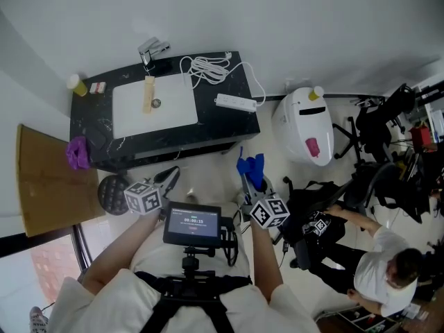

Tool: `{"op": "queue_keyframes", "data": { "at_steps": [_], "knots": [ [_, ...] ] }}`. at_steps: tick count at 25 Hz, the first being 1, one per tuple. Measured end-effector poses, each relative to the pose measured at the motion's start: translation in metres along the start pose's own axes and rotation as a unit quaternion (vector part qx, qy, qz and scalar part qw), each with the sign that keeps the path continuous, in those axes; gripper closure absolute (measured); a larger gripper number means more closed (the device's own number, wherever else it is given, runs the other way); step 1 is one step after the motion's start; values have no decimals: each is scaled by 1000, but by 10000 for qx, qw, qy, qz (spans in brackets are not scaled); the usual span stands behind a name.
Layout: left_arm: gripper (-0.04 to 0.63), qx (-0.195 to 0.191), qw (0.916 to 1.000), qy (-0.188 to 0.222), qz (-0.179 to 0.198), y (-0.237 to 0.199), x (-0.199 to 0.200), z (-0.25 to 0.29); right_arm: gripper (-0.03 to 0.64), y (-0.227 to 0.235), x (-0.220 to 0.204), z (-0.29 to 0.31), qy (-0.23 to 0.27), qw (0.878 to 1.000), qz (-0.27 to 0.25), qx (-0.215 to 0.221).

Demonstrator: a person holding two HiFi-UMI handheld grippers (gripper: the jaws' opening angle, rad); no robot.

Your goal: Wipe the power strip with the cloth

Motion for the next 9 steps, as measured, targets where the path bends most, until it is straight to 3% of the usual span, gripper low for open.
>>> {"op": "queue_keyframes", "data": {
  "at_steps": [9],
  "knots": [
    [589,-75,9999,-61,53,-3,-2,5,523,1,-6,2,-1,10000,5,-22]
  ]
}}
Point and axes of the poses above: the fingertips, and each gripper's own axes: z forward along the fingers, y to its right, x out of its top, the point moved 1 cm from there along -z, backward along the fingers, and after that the axes turned 2 degrees about -x, right-handed, at the moved point
